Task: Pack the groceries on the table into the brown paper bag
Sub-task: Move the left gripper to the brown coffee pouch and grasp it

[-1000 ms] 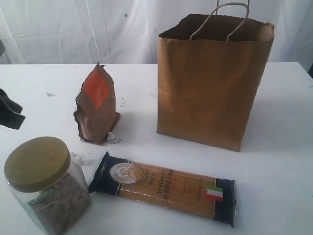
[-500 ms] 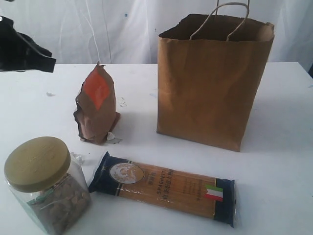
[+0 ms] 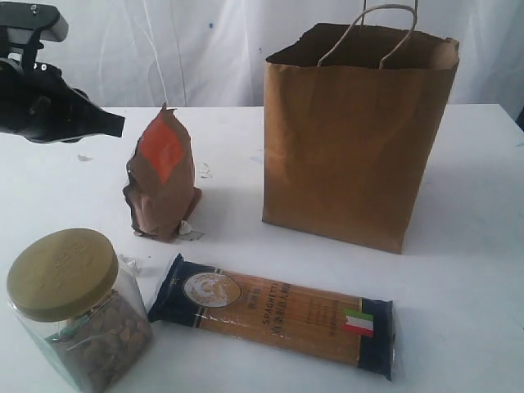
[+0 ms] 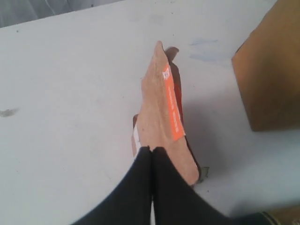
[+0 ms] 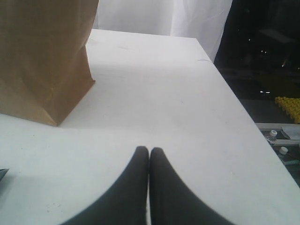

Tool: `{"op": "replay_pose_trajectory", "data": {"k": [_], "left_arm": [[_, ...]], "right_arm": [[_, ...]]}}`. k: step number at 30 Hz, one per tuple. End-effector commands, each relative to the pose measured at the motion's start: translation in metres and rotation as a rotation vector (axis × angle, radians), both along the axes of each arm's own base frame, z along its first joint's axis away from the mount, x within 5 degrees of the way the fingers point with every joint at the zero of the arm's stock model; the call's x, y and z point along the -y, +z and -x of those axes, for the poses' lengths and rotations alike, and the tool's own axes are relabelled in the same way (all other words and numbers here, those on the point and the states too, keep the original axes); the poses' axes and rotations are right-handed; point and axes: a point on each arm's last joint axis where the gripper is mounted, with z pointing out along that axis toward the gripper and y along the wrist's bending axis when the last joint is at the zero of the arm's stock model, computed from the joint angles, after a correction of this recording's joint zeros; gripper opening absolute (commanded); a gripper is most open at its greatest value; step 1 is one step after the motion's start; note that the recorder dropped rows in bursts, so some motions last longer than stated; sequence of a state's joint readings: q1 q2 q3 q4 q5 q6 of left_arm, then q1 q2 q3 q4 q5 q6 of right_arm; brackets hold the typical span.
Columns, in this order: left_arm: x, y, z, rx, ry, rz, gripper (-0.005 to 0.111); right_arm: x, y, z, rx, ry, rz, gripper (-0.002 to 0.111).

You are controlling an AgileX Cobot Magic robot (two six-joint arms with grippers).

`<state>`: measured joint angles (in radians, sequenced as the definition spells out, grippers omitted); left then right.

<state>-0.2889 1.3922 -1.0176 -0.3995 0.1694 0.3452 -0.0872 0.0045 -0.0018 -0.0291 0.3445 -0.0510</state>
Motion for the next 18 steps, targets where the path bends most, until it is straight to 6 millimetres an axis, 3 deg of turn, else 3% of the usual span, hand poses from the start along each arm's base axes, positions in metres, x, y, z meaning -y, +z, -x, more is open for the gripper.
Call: {"op": "replay_pose_trajectory", "data": {"k": [1,5,13,18], "left_arm": [[0.004,-0.002,0.005,-0.016,-0.072,-0.043,0.000],[0.016,-0.002,0.008,0.048,-0.203,-0.148,0.006],[0.046,-0.011,0.006,0.129,-0.278,-0.183,0.050],[0.048,-0.020,-0.003,0.140,-0.251,-0.190,0.063]], "right_arm": [[0.000,0.000,0.000,0.004,-0.005,0.002,0.000],[0.000,0.000,0.000,0.004,-0.005,0.002,0.000],[0.000,0.000,0.000,0.004,-0.005,0.002,0.000],[0.000,0.000,0.000,0.004,-0.005,0.002,0.000]]}}
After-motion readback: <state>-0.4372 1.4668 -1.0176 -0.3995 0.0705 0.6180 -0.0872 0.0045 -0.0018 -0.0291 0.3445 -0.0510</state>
